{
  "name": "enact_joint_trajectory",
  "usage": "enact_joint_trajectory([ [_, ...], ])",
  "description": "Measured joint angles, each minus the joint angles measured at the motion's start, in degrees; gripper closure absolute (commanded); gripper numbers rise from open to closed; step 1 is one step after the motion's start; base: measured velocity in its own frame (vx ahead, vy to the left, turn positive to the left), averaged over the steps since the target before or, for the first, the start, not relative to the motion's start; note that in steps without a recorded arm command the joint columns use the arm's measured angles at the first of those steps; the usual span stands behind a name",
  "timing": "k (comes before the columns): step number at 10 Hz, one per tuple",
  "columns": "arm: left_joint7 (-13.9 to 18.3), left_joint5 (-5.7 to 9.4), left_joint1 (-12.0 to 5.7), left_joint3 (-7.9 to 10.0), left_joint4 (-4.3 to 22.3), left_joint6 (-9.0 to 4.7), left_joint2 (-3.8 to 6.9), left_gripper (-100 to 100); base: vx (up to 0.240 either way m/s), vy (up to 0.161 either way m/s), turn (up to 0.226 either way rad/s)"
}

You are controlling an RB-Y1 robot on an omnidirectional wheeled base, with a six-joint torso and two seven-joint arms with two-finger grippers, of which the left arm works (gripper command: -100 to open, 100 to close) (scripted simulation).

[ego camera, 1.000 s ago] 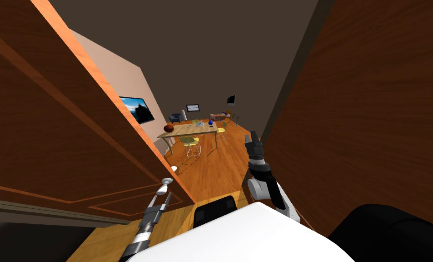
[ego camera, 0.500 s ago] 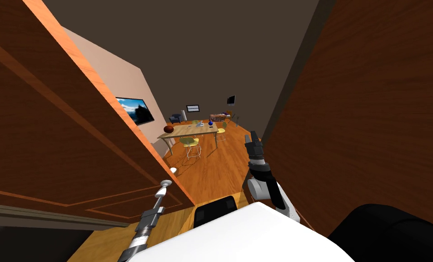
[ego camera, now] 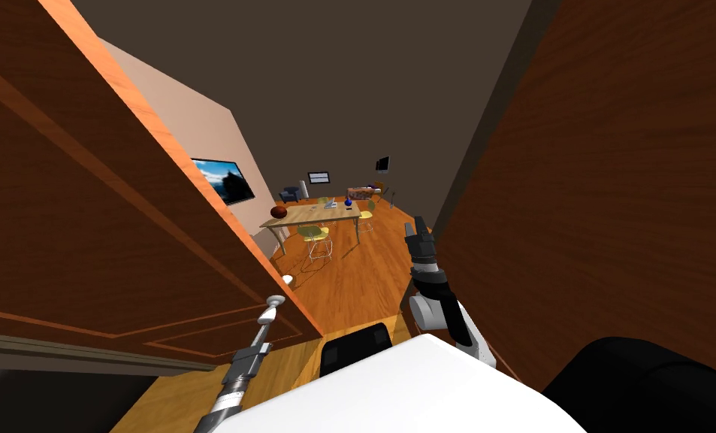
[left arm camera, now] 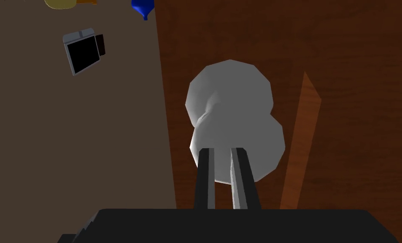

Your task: Pull the door open

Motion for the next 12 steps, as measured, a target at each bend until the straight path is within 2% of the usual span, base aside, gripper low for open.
enact_joint_trajectory([
  [5,0.4,-0.34,1.70,0.04,-1.0,-2.49,0.75,-100,-0.165,0.028,0.032],
  [7,0.3,-0.18,1.51,0.22,-0.8,-2.39,0.67,-100,0.129,-0.005,-0.087],
  [12,-0.6,0.90,-0.30,1.32,0.3,-1.08,0.36,-100,0.204,-0.009,-0.087],
])
